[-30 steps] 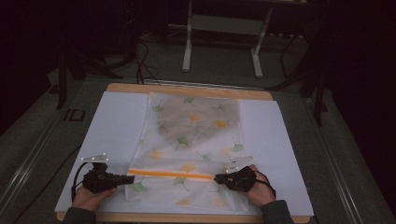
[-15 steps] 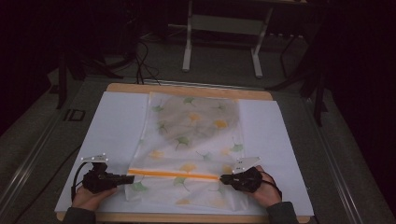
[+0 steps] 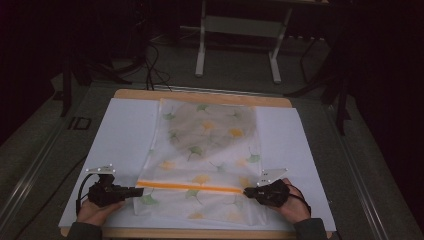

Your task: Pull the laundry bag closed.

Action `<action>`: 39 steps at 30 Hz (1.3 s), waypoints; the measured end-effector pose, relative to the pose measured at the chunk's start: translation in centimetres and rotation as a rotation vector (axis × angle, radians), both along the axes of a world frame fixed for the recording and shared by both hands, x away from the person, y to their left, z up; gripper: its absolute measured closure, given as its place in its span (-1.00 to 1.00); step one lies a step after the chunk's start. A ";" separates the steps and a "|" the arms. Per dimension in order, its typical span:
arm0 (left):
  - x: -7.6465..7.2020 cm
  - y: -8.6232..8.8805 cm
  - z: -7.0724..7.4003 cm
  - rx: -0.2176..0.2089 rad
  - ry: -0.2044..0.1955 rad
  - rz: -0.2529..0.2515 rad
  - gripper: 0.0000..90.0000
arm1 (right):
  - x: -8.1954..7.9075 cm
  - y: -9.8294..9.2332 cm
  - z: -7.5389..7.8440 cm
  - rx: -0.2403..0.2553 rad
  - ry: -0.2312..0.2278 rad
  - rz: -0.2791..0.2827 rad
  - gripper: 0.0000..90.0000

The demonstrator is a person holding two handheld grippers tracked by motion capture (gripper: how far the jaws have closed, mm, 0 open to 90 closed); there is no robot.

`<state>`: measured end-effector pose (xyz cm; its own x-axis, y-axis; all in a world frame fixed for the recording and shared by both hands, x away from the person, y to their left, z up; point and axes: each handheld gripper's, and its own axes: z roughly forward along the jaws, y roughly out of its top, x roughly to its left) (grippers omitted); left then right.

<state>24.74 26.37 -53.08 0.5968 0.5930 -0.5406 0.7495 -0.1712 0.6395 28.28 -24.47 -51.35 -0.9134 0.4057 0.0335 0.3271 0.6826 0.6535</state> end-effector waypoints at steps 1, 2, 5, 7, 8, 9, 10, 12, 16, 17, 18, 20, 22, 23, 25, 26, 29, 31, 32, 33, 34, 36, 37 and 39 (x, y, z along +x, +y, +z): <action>0.0 0.0 0.0 0.000 0.000 0.000 0.96 | 0.0 -0.1 0.0 -0.004 0.000 0.000 0.87; 0.0 0.0 0.0 0.000 0.000 0.000 0.96 | 0.0 -0.2 0.1 -0.007 0.000 -0.003 0.87; 0.0 0.0 0.0 -0.001 0.001 -0.001 0.96 | -0.1 -0.7 0.1 -0.009 0.004 -0.009 0.87; 0.0 0.0 0.0 0.000 0.002 -0.002 0.96 | -0.1 -1.0 0.0 -0.006 0.007 -0.013 0.87; 0.0 0.0 0.0 0.000 0.002 -0.002 0.96 | -0.1 -1.1 0.0 -0.008 0.009 -0.014 0.87; 0.0 0.0 0.0 0.000 0.001 -0.002 0.96 | -0.1 -1.3 0.0 -0.007 0.008 -0.017 0.87; 0.0 0.0 0.0 0.000 0.000 0.000 0.96 | -0.1 -1.4 0.1 -0.008 0.008 -0.018 0.87; 0.0 0.0 0.0 -0.001 0.001 0.001 0.96 | -0.2 -1.7 0.2 -0.008 0.007 -0.024 0.87; 0.0 0.0 0.0 0.000 0.001 0.001 0.96 | -0.3 -2.6 0.4 -0.014 0.005 -0.036 0.87; 0.0 0.0 0.0 0.000 0.001 0.001 0.96 | -0.3 -2.6 0.4 -0.014 0.005 -0.036 0.87; 0.0 0.0 0.0 -0.001 0.001 0.001 0.96 | -0.4 -3.0 0.5 -0.013 0.005 -0.046 0.87; 0.0 0.0 0.0 0.000 0.001 0.001 0.96 | -0.5 -3.4 0.5 -0.010 0.008 -0.051 0.87; 0.0 0.0 0.0 -0.001 0.002 0.000 0.96 | -0.6 -3.8 0.4 -0.010 0.011 -0.056 0.87; 0.0 0.0 0.0 0.000 0.002 -0.001 0.96 | -0.6 -3.9 0.4 -0.009 0.012 -0.058 0.87; 0.0 0.0 0.0 0.001 0.002 -0.001 0.96 | -0.7 -4.2 0.4 -0.009 0.016 -0.059 0.87; 0.0 0.1 0.0 0.003 0.003 0.001 0.96 | -0.7 -4.2 0.3 -0.014 0.016 -0.060 0.87; 0.0 0.0 0.0 0.001 0.003 -0.003 0.96 | -0.8 -4.5 0.4 -0.019 0.016 -0.059 0.87; 0.0 0.0 0.0 0.000 0.005 -0.005 0.96 | -0.8 -4.5 0.5 -0.018 0.015 -0.063 0.87; 0.0 0.0 0.0 0.002 0.005 -0.007 0.96 | -0.8 -4.6 0.5 -0.019 0.016 -0.066 0.87; 0.0 0.0 0.0 0.006 0.003 -0.009 0.96 | -0.8 -4.6 0.4 -0.017 0.016 -0.064 0.87; 0.0 0.0 0.0 0.006 0.004 -0.011 0.96 | -0.8 -4.7 0.4 -0.017 0.018 -0.064 0.87; -0.1 -0.1 0.0 0.007 0.006 -0.013 0.96 | -0.9 -4.7 0.2 -0.019 0.023 -0.064 0.87; -0.1 -0.1 -0.1 0.009 0.010 -0.016 0.96 | -0.9 -4.7 0.1 -0.017 0.026 -0.064 0.87; -0.1 -0.2 -0.1 0.014 0.012 -0.021 0.95 | -1.0 -4.8 0.0 -0.013 0.026 -0.066 0.87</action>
